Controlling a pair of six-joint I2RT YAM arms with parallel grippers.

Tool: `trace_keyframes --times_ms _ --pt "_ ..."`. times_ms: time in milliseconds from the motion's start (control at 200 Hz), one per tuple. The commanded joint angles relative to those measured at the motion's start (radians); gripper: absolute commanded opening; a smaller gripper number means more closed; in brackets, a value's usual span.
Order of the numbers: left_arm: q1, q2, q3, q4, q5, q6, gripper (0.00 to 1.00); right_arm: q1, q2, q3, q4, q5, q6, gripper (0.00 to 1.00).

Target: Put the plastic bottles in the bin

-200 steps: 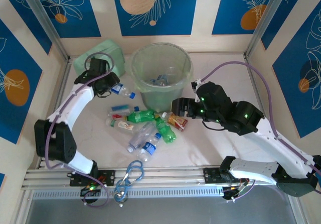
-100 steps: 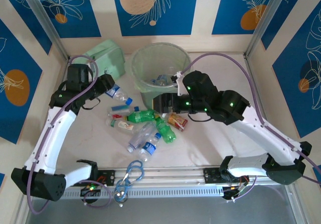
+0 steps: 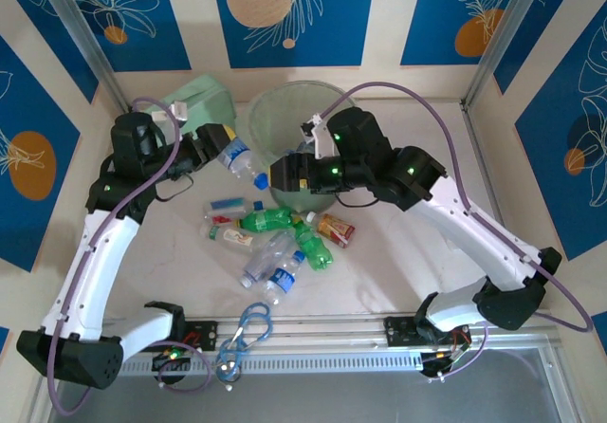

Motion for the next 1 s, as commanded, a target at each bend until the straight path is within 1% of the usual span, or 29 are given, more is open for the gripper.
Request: trace_keyframes --times_ms 0,50,145,290,470,655,720,820,995 --pt "0.006 -0.026 -0.048 0.165 0.089 -0.104 0.55 -0.02 -0.006 0.004 0.051 -0.091 0.025 0.72" --pt "0.005 -0.026 -0.07 0.208 0.101 -0.144 0.55 -0.023 -0.006 -0.002 0.072 -0.115 0.028 0.71" --pt "0.006 -0.026 -0.124 0.328 0.133 -0.228 0.54 -0.034 0.005 -0.007 0.099 -0.155 0.042 0.67" --pt "0.005 -0.026 -0.15 0.396 0.137 -0.278 0.54 -0.051 0.016 -0.017 0.136 -0.2 0.063 0.61" --pt "0.006 -0.023 -0.153 0.417 0.138 -0.293 0.54 -0.048 0.038 -0.014 0.146 -0.221 0.07 0.59" --pt "0.005 -0.023 -0.166 0.446 0.14 -0.31 0.54 -0.043 0.046 -0.016 0.159 -0.218 0.076 0.53" --pt "0.005 -0.021 -0.167 0.447 0.141 -0.31 0.54 -0.042 0.05 -0.013 0.166 -0.225 0.079 0.49" --pt "0.005 -0.019 -0.17 0.455 0.143 -0.312 0.54 -0.041 0.06 -0.003 0.164 -0.227 0.079 0.45" --pt "0.006 -0.018 -0.178 0.465 0.143 -0.316 0.53 -0.04 0.073 0.007 0.161 -0.229 0.08 0.41"
